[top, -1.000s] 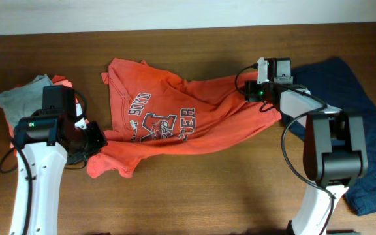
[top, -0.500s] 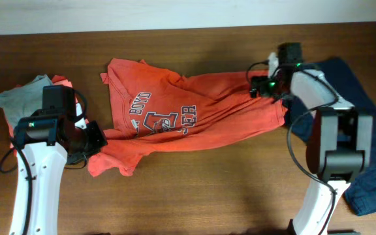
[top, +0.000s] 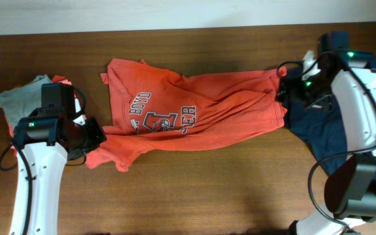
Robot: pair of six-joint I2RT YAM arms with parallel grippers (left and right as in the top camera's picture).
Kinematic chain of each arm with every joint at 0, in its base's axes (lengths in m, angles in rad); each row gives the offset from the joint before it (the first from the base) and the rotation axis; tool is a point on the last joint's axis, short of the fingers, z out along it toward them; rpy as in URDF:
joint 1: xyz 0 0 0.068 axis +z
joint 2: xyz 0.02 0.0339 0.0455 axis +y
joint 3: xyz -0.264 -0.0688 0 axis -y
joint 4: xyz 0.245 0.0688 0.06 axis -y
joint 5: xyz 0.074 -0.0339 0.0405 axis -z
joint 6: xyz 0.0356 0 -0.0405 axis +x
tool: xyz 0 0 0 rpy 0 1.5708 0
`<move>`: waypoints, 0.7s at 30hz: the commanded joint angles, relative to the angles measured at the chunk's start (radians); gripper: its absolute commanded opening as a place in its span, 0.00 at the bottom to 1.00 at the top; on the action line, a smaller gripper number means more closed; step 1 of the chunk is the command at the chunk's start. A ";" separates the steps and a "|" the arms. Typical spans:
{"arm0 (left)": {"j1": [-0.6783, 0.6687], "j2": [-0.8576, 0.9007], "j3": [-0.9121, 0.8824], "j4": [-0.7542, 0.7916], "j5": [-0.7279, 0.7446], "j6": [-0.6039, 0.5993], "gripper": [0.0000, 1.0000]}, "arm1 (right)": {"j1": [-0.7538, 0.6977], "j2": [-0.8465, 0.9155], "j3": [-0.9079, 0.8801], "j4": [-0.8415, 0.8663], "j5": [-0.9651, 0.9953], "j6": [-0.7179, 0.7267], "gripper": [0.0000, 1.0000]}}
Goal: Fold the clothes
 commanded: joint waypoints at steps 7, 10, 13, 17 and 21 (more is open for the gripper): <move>0.004 -0.006 0.006 0.006 -0.015 0.016 0.01 | 0.263 0.015 -0.295 0.082 -0.074 -0.030 0.91; 0.004 -0.006 0.006 0.006 -0.015 0.016 0.01 | 0.332 0.015 -0.411 0.190 -0.075 0.050 0.90; 0.004 -0.006 0.006 0.007 -0.015 0.016 0.01 | 0.370 0.015 -0.486 0.292 -0.071 0.113 0.89; 0.004 -0.006 0.006 0.006 -0.015 0.016 0.01 | 0.397 0.015 -0.551 0.429 -0.071 0.171 0.86; 0.004 -0.006 0.006 0.005 -0.015 0.016 0.01 | 0.407 0.020 -0.583 0.520 -0.008 0.258 0.85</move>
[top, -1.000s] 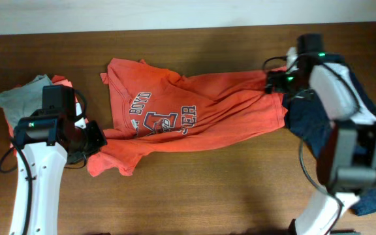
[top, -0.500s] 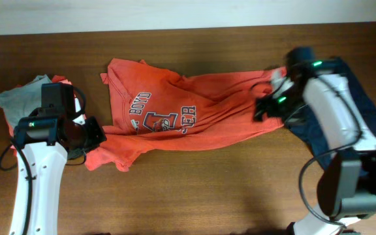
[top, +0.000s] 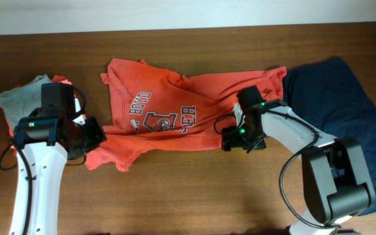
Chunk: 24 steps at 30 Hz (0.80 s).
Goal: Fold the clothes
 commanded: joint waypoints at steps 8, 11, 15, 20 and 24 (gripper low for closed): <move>0.004 -0.006 0.006 -0.005 -0.014 0.016 0.01 | 0.013 0.016 -0.056 0.100 0.115 0.187 0.75; 0.004 -0.006 0.006 -0.005 -0.014 0.016 0.01 | 0.013 0.016 -0.056 0.103 0.115 0.187 0.67; 0.004 -0.006 0.006 -0.005 -0.014 0.016 0.01 | 0.013 0.017 -0.060 0.103 0.119 0.187 0.50; 0.004 -0.006 0.006 -0.005 -0.014 0.016 0.01 | 0.013 0.018 -0.060 0.106 0.122 0.187 0.50; 0.004 -0.006 0.006 -0.005 -0.014 0.016 0.01 | 0.013 0.023 -0.068 0.119 0.122 0.198 0.42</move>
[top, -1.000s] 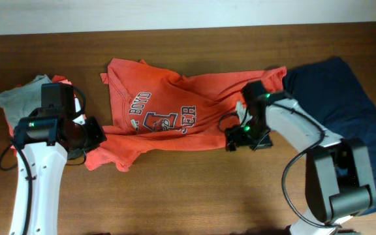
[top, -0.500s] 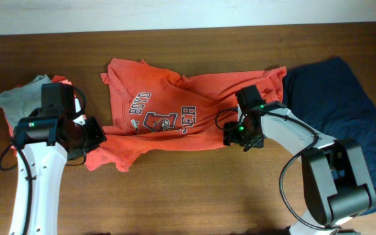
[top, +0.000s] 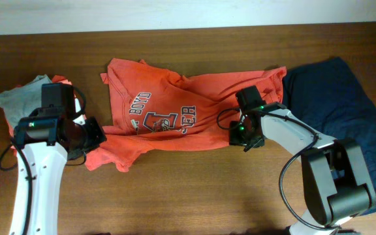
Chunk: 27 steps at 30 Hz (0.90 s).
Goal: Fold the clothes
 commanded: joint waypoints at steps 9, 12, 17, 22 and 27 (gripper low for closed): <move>0.004 -0.006 0.006 0.000 -0.015 0.016 0.01 | 0.011 0.072 -0.080 0.077 0.016 0.064 0.25; 0.004 -0.006 0.006 0.000 -0.015 0.016 0.01 | 0.012 0.085 -0.080 0.086 0.014 0.064 0.05; 0.004 -0.006 0.006 -0.001 -0.014 0.016 0.01 | 0.012 0.066 -0.077 0.052 0.012 0.060 0.04; 0.004 -0.006 0.006 0.005 -0.015 0.016 0.01 | 0.011 -0.058 -0.020 -0.107 0.022 -0.016 0.04; 0.004 -0.006 0.006 0.012 -0.015 0.016 0.01 | 0.010 -0.273 0.126 -0.315 0.176 -0.024 0.04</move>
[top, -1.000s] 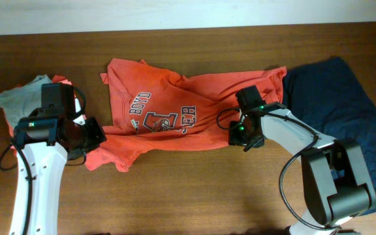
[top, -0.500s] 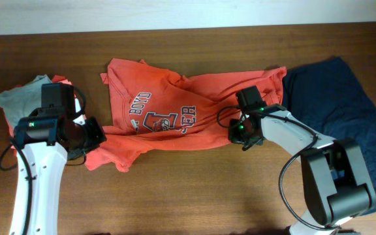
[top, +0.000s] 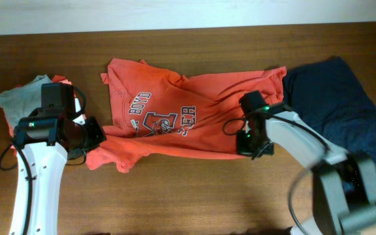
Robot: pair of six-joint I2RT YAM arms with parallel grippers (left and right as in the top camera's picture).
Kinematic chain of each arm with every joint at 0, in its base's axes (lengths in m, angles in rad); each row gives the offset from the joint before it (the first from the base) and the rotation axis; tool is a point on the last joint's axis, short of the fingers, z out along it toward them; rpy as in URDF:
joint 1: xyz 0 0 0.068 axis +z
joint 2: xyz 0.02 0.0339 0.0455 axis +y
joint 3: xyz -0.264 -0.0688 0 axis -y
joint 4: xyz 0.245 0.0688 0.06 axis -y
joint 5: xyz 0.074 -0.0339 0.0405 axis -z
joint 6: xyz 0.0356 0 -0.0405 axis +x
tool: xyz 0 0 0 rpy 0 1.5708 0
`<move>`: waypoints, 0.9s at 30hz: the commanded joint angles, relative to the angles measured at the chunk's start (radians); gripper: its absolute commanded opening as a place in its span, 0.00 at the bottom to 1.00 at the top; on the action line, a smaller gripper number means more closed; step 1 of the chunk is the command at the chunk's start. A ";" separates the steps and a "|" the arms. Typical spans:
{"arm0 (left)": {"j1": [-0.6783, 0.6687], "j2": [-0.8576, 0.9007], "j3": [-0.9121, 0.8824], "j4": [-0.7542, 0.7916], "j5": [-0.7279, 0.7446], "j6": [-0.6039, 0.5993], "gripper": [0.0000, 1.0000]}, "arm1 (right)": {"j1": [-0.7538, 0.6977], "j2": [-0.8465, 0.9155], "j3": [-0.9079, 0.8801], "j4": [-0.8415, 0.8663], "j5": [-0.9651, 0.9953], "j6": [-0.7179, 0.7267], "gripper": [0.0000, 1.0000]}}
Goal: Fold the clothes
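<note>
An orange T-shirt [top: 194, 111] with white lettering lies crumpled across the middle of the brown table [top: 188, 196]. My left gripper [top: 98, 136] sits at the shirt's lower left corner, where the cloth gathers into it; its fingers are hidden under the wrist. At the shirt's lower right hem, my right gripper [top: 246, 147] points toward the table's front. The hem there bulges forward with it.
A navy garment [top: 335, 98] lies spread at the right, partly under the right arm. A small pile of grey and orange cloth [top: 21, 98] sits at the far left behind the left arm. The table's back edge meets a white wall.
My right gripper has moved a little to the right and toward the front edge, and the shirt's lower right hem has come forward with it. The left arm has not moved.
First my right gripper was at the shirt's far right end, over the navy garment, with the shirt stretched between both grippers. Then it stood at the lower right hem, the navy garment uncovered. It stayed at the hem and now has drawn it forward.
</note>
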 commanded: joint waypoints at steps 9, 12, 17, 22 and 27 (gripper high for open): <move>0.004 -0.006 0.006 0.010 -0.015 0.016 0.01 | 0.009 -0.282 0.171 -0.206 0.155 -0.022 0.04; 0.004 -0.006 0.006 0.010 -0.015 0.016 0.01 | 0.009 -0.254 0.151 -0.262 0.140 -0.023 0.04; 0.004 -0.006 0.006 0.013 -0.015 0.016 0.01 | 0.009 -0.229 0.137 -0.277 0.145 -0.053 0.04; 0.004 -0.006 0.006 0.013 -0.015 0.016 0.01 | 0.008 -0.229 0.143 -0.276 0.247 -0.044 0.04; 0.004 -0.006 0.006 0.015 -0.015 0.016 0.01 | -0.004 -0.229 0.159 -0.304 0.478 0.065 0.04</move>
